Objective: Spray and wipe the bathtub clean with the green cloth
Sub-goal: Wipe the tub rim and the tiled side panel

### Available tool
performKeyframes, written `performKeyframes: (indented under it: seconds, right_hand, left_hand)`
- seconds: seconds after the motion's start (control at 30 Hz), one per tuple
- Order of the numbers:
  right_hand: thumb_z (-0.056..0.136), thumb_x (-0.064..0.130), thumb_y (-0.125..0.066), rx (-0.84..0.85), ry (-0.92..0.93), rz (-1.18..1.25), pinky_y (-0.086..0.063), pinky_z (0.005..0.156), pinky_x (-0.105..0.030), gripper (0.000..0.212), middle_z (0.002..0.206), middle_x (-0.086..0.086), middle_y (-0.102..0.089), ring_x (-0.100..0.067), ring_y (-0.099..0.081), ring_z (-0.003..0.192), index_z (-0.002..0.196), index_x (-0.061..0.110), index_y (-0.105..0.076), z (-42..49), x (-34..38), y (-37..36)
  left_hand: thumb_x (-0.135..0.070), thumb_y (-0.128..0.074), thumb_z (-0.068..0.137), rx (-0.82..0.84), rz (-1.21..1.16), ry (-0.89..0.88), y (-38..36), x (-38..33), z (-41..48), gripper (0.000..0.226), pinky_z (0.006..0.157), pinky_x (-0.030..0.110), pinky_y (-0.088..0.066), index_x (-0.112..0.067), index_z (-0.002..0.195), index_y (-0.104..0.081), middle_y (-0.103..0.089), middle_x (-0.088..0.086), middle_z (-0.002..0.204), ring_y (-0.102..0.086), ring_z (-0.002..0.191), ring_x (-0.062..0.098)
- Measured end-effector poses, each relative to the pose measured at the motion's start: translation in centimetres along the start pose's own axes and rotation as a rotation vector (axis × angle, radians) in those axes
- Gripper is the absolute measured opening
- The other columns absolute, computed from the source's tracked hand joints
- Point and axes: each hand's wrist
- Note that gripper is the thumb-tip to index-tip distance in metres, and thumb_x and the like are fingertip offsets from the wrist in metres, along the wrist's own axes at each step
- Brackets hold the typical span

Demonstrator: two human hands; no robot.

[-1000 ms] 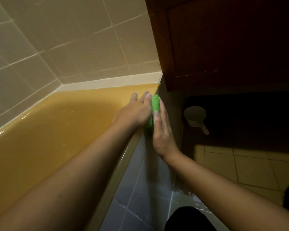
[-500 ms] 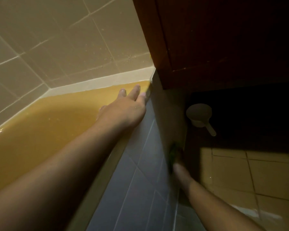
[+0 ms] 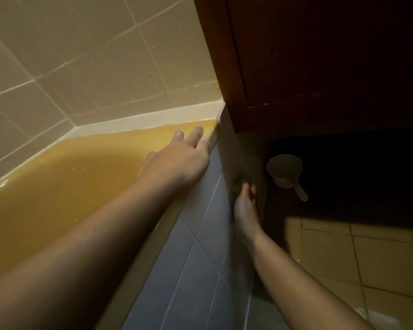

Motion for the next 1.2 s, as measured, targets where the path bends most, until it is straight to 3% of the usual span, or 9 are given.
performKeyframes:
  seconds: [0.07,0.13,0.23,0.4,0.57,0.8,0.9,1.03,1.2]
  right_hand:
    - [0.112,0.038,-0.036,0.021,0.171,-0.013,-0.026,0.095,-0.009,0.054,0.16,-0.006,-0.041,-0.02,-0.039,0.146,0.16,0.014,-0.032,-1.4,4.0,-1.0]
    - [0.111,0.048,-0.031,0.099,0.376,-0.082,-0.022,0.105,-0.008,0.058,0.166,-0.001,-0.033,-0.015,-0.032,0.151,0.163,0.024,-0.026,-3.6,7.1,-2.2]
    - [0.103,0.061,-0.025,0.19,0.612,-0.123,-0.02,0.123,-0.03,0.067,0.169,0.005,-0.026,-0.008,-0.023,0.154,0.163,0.033,-0.02,-6.4,7.5,-2.2]
    - [0.104,0.046,-0.029,0.231,0.881,-0.21,-0.025,0.125,-0.044,0.059,0.166,0.003,-0.029,-0.011,-0.025,0.154,0.16,0.028,-0.026,-7.2,8.9,-1.9]
    - [0.102,0.043,-0.035,0.366,1.143,-0.461,-0.034,0.117,-0.042,0.055,0.146,-0.001,-0.056,-0.016,-0.043,0.139,0.146,0.016,-0.056,-2.8,13.8,-1.1]
    - [0.101,0.045,-0.031,0.518,1.325,-0.66,-0.044,0.092,-0.046,0.054,0.121,0.0,-0.069,-0.023,-0.055,0.109,0.127,0.018,-0.07,1.7,16.6,-1.2]
    - [0.099,0.039,-0.029,0.644,1.333,-0.657,-0.04,0.093,-0.04,0.054,0.121,0.0,-0.071,-0.023,-0.055,0.107,0.124,0.017,-0.071,2.2,17.8,-1.4]
    - [0.097,0.03,-0.035,0.875,1.168,-0.578,-0.039,0.103,-0.035,0.045,0.128,-0.002,-0.062,-0.016,-0.053,0.12,0.126,0.013,-0.066,3.1,18.7,-1.7]
    - [0.103,0.015,-0.045,0.866,0.936,-0.373,-0.046,0.096,-0.031,0.02,0.113,-0.003,-0.056,-0.01,-0.056,0.106,0.12,0.01,-0.053,4.7,19.1,-2.3]
  left_hand:
    - [-0.064,-0.007,0.101,0.009,-0.016,0.026,-0.3,0.2,0.1,0.062,0.125,0.061,-0.015,-0.05,0.162,-0.01,-0.009,-0.002,0.175,-0.008,0.161,0.023]
    - [-0.067,-0.003,0.094,0.009,-0.057,0.027,-0.4,0.5,0.4,0.068,0.124,0.065,-0.014,-0.052,0.161,-0.011,-0.01,-0.003,0.174,-0.008,0.161,0.028]
    - [-0.056,-0.009,0.105,0.017,-0.119,0.039,-0.2,0.5,0.3,0.059,0.125,0.065,-0.007,-0.045,0.163,-0.018,-0.011,0.0,0.174,-0.009,0.161,0.025]
    - [-0.053,-0.009,0.106,-0.007,-0.201,-0.001,0.2,1.0,0.0,0.059,0.123,0.068,-0.004,-0.038,0.159,-0.032,-0.022,-0.007,0.172,-0.015,0.16,0.017]
    - [-0.05,-0.012,0.104,-0.12,-0.426,0.015,0.5,2.2,-0.5,0.06,0.124,0.057,-0.023,-0.03,0.145,-0.051,-0.05,0.0,0.157,-0.043,0.146,0.024]
    - [-0.041,-0.03,0.11,-0.223,-0.539,0.21,0.4,2.9,-0.4,0.04,0.108,0.043,-0.043,-0.02,0.126,-0.059,-0.065,0.01,0.13,-0.057,0.123,0.031]
    - [-0.035,-0.037,0.11,-0.396,-0.565,0.304,0.7,3.4,-0.7,0.029,0.102,0.042,-0.046,-0.018,0.116,-0.061,-0.067,0.008,0.115,-0.059,0.112,0.031]
    - [-0.053,-0.036,0.099,-0.594,-0.588,0.301,1.6,1.9,-1.8,0.047,0.091,0.051,-0.053,-0.019,0.11,-0.065,-0.07,0.005,0.1,-0.066,0.096,0.028]
    - [-0.039,-0.038,0.104,-0.77,-0.462,0.246,1.3,-3.8,-2.2,0.041,0.092,0.04,-0.049,-0.015,0.118,-0.068,-0.069,0.002,0.111,-0.061,0.103,0.018]
Point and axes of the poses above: each hand's wrist, its own z-axis towards the middle knuckle, its own y-axis out of the back of the hand, x = y × z
